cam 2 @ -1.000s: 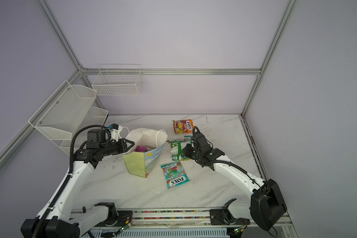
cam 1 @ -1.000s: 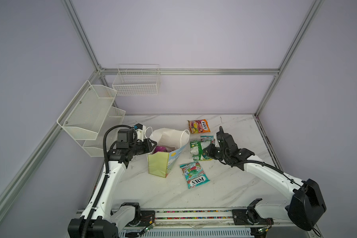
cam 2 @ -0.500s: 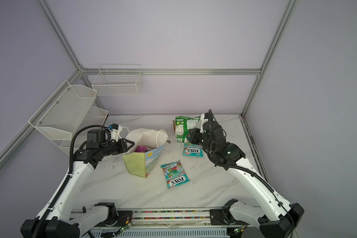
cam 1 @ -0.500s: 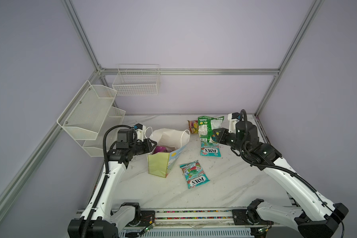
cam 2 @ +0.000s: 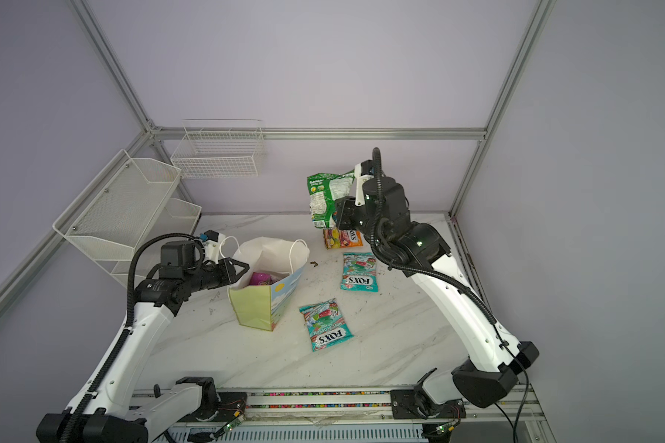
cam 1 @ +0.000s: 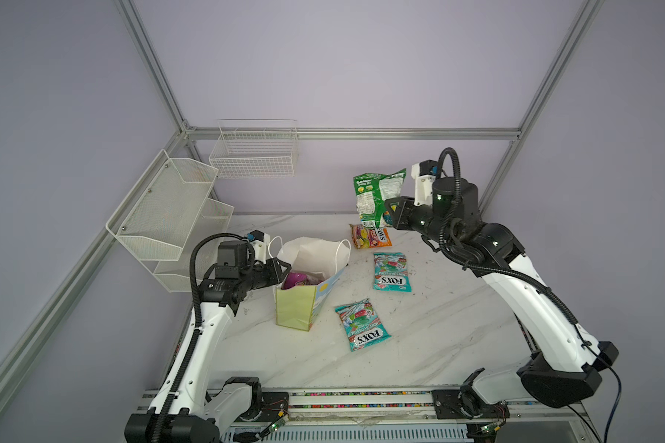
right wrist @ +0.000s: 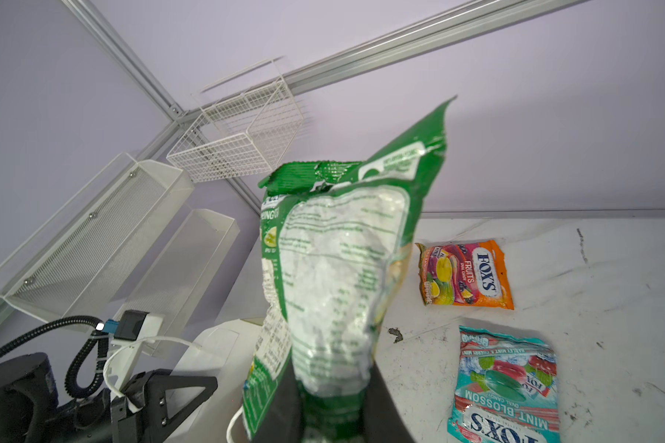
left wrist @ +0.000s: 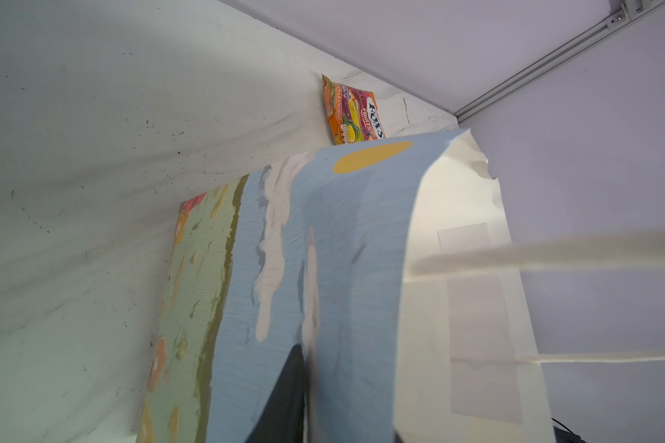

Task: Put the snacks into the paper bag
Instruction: 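Lift the green pack with the right gripper over the bag opening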

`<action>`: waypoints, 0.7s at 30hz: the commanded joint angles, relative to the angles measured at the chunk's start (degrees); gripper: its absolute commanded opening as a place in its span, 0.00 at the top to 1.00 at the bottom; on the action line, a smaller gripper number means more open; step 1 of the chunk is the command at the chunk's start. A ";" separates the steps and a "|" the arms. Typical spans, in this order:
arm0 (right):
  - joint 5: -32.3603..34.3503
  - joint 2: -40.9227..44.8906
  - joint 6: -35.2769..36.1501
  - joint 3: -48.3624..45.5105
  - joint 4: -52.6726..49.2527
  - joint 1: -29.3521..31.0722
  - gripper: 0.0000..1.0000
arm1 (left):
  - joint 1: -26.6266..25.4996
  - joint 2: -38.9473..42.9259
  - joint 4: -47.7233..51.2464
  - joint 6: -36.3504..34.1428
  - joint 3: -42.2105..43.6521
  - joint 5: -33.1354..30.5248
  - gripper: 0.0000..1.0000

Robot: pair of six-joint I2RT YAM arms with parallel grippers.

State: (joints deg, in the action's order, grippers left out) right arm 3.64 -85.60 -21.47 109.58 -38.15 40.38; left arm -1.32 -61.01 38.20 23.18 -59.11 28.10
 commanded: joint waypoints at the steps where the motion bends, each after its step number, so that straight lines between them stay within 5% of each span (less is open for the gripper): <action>1: 1.37 -5.77 3.15 7.49 -7.98 3.94 0.98 | -0.99 0.79 -2.95 -0.24 0.63 -0.43 0.78; 21: 12.36 -25.03 5.95 36.31 -24.59 16.99 0.98 | -4.13 -0.77 -2.91 -0.24 -0.90 -6.13 0.63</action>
State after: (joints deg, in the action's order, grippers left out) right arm 10.79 -109.45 -17.37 139.79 -58.19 55.72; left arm -5.02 -61.82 36.91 23.22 -59.11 22.57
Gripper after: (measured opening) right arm 0.200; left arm 0.365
